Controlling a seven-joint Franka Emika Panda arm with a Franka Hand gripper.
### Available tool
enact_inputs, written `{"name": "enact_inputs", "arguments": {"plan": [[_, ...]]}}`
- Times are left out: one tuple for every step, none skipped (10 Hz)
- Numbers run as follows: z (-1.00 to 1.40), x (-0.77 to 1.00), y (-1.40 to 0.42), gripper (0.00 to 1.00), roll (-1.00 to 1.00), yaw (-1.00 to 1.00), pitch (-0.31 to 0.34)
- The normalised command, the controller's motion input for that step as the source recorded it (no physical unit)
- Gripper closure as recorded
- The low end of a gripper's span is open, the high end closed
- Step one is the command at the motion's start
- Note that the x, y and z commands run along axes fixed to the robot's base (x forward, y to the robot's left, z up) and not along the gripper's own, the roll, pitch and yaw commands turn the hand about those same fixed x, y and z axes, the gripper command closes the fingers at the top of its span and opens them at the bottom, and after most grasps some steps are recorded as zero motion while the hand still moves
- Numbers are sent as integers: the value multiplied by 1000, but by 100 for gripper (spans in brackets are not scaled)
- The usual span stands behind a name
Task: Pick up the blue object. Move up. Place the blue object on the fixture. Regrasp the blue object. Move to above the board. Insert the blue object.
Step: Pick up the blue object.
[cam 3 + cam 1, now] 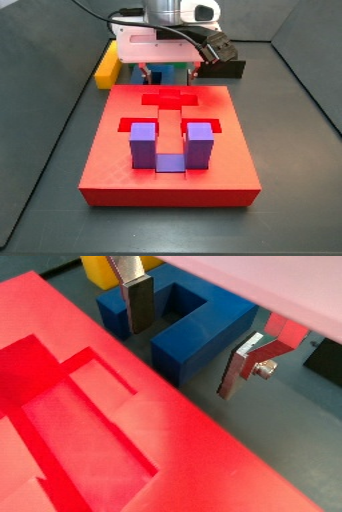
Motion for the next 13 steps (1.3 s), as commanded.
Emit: {"name": "enact_inputs", "arguments": {"plan": [[-166,0,-103,0,36,0,-31],[-154,0,-89,0,39,0,-27],[-111,0,0,0,47,0,-26],[-11,9,89,0,10,0,-4],[0,0,109,0,0,0,-3],[-14,0,83,0,11,0,-1],[-26,0,40,0,1,0,-6],[-51,0,26,0,29,0,0],[-51,0,11,0,43,0,0],[-20,0,0,0,27,0,0],[-51,0,51,0,36,9,0],[-34,0,0,0,30,20,0],[0,0,0,0,3,0,-9]]}}
